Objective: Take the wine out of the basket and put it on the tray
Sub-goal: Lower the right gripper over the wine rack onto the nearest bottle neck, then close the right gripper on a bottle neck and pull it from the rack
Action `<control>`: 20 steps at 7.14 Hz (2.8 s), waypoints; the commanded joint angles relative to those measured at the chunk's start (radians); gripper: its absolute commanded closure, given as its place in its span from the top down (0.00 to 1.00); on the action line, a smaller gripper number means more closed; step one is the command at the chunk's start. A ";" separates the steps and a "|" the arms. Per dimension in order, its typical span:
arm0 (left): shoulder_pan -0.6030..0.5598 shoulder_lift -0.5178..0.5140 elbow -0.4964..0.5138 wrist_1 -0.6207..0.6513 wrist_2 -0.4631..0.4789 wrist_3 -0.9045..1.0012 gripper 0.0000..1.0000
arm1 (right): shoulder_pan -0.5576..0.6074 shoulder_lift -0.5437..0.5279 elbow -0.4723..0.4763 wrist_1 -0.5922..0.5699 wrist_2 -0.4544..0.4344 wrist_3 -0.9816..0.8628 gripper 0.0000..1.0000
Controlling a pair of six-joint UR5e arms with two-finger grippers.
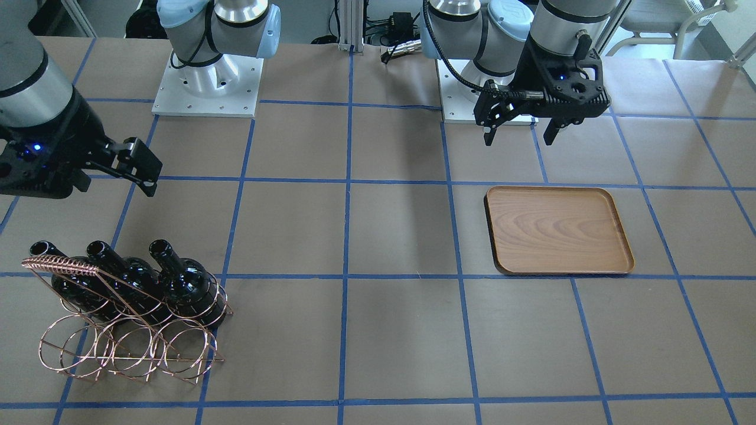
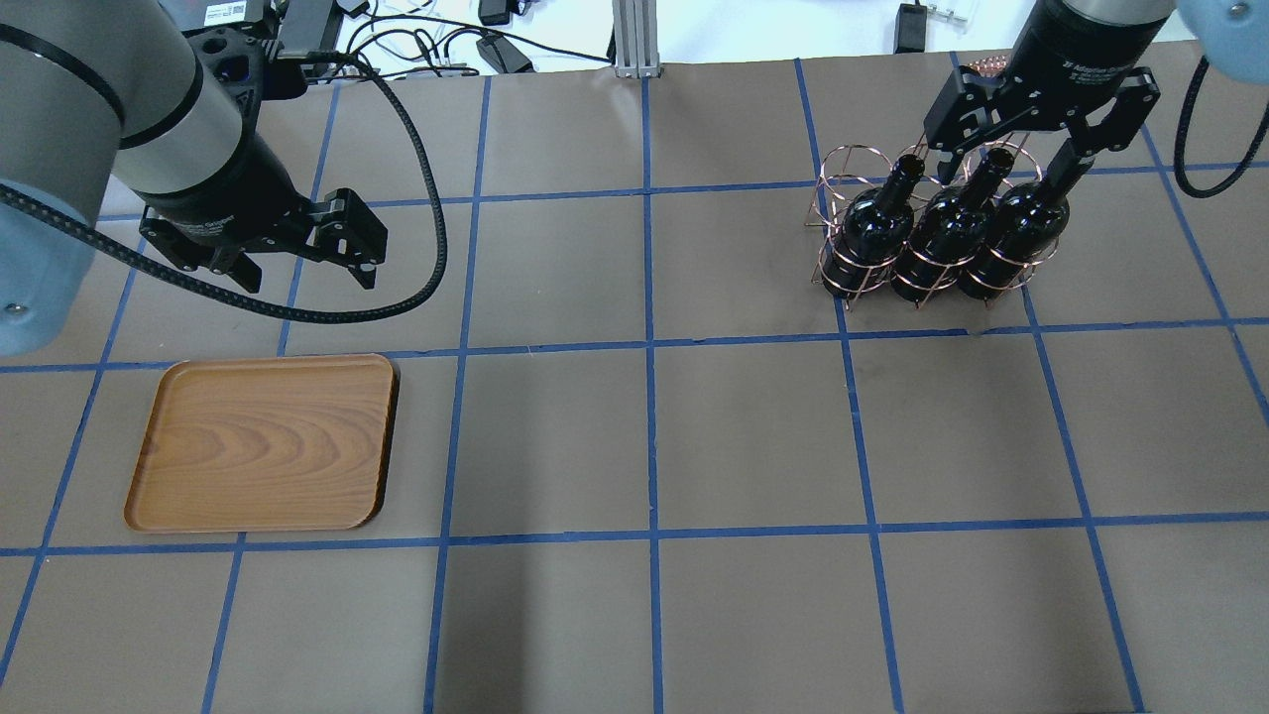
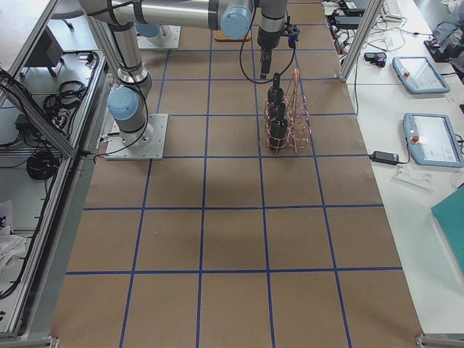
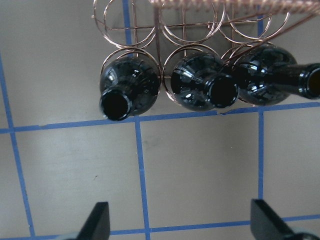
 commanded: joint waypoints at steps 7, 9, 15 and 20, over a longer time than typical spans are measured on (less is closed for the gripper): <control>0.003 -0.003 -0.005 0.001 0.005 0.002 1.00 | -0.034 0.156 0.001 -0.153 0.002 -0.018 0.55; 0.004 -0.001 -0.007 -0.017 0.010 0.003 1.00 | -0.032 0.156 0.003 -0.151 0.002 -0.016 0.30; 0.004 0.001 -0.002 -0.029 0.017 0.020 1.00 | 0.014 0.058 -0.293 0.164 -0.010 -0.009 0.06; 0.007 0.001 0.004 -0.033 0.019 0.021 1.00 | 0.255 -0.030 -0.133 0.250 -0.004 0.109 0.06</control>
